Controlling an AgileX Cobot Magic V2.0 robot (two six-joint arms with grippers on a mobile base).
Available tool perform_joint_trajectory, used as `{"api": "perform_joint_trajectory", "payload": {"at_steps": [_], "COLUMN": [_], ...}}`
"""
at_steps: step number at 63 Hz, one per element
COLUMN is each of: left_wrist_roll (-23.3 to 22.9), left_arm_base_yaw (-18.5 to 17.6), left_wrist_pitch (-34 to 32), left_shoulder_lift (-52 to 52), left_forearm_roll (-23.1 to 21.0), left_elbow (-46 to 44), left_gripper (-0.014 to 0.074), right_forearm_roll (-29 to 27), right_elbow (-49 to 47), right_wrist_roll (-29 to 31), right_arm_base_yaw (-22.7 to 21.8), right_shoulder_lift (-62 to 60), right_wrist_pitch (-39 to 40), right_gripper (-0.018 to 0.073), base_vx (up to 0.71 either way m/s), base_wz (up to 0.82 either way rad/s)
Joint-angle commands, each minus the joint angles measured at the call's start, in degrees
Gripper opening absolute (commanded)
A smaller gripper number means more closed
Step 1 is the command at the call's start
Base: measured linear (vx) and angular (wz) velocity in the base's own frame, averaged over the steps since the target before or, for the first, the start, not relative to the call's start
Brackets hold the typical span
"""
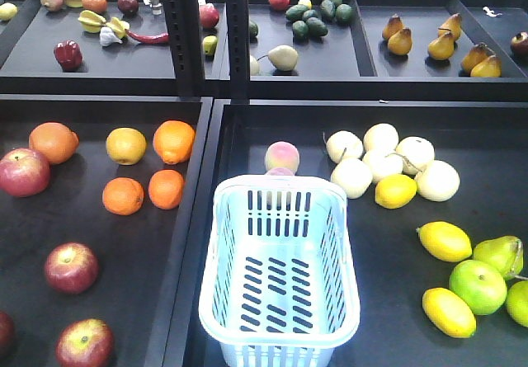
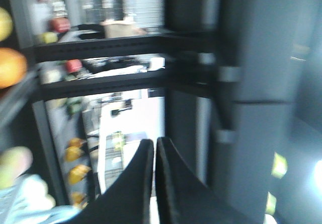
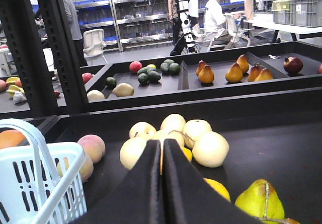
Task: Pick three apples into basket with both arms
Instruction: 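Stop the base in front of the light-blue basket, then reach the left gripper over the basket handle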
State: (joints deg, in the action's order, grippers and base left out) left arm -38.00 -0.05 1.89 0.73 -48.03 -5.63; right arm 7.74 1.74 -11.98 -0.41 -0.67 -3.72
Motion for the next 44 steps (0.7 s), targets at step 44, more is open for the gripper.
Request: {"api": "perform_joint_trajectory", "payload": {"at_steps": [44], "left_wrist_roll": [93.32], "left_arm_base_yaw": [-0.75], "left_wrist_pitch": [32.28], "left_shoulder_lift": [-39.89], "left_forearm_roll": [-22.67], "left_elbow": [-44.39], "left_gripper": [0.0056], "right_forearm_roll": [0.15], "right_elbow": [0.65], "right_wrist_roll": [0.43], "right_arm_base_yaw": [-0.28], "right_shoulder_lift": [-0.67], "right_wrist_pitch": [4.05], "right_gripper": [-0.0005], "base_vx": [0.00], "base_wz": [0.00]}}
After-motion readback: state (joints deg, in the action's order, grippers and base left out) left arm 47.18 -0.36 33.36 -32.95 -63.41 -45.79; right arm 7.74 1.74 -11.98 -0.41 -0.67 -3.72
